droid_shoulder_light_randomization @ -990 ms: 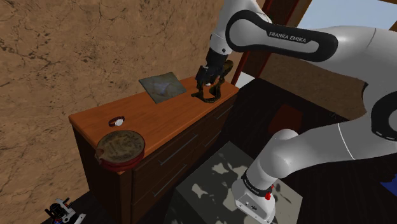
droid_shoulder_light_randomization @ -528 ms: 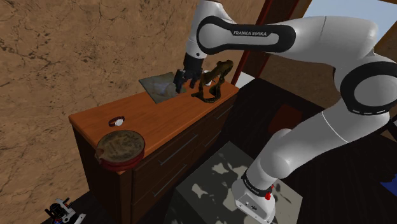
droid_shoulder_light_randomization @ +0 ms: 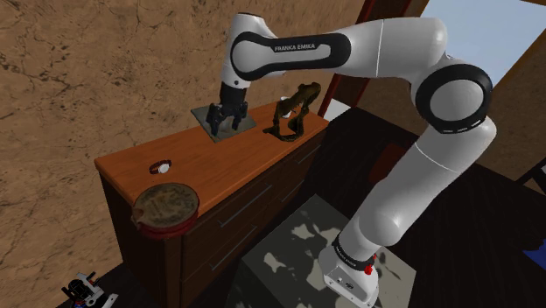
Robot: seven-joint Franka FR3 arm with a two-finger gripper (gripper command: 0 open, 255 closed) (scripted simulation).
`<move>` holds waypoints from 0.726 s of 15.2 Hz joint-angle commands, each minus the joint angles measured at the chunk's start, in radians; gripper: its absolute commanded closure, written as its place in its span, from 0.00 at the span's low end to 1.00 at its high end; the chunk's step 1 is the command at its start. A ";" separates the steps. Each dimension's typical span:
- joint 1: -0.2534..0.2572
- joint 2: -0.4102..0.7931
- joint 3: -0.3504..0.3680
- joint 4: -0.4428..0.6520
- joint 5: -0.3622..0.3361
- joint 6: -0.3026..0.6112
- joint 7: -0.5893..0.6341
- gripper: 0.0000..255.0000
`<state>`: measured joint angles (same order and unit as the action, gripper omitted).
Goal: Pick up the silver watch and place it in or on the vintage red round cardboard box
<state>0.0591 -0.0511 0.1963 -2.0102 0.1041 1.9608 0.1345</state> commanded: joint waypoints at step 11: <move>0.070 0.495 0.042 0.451 0.010 -0.022 0.057 0.00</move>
<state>0.1206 0.3995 0.2355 -1.6051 0.1142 1.9452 0.1859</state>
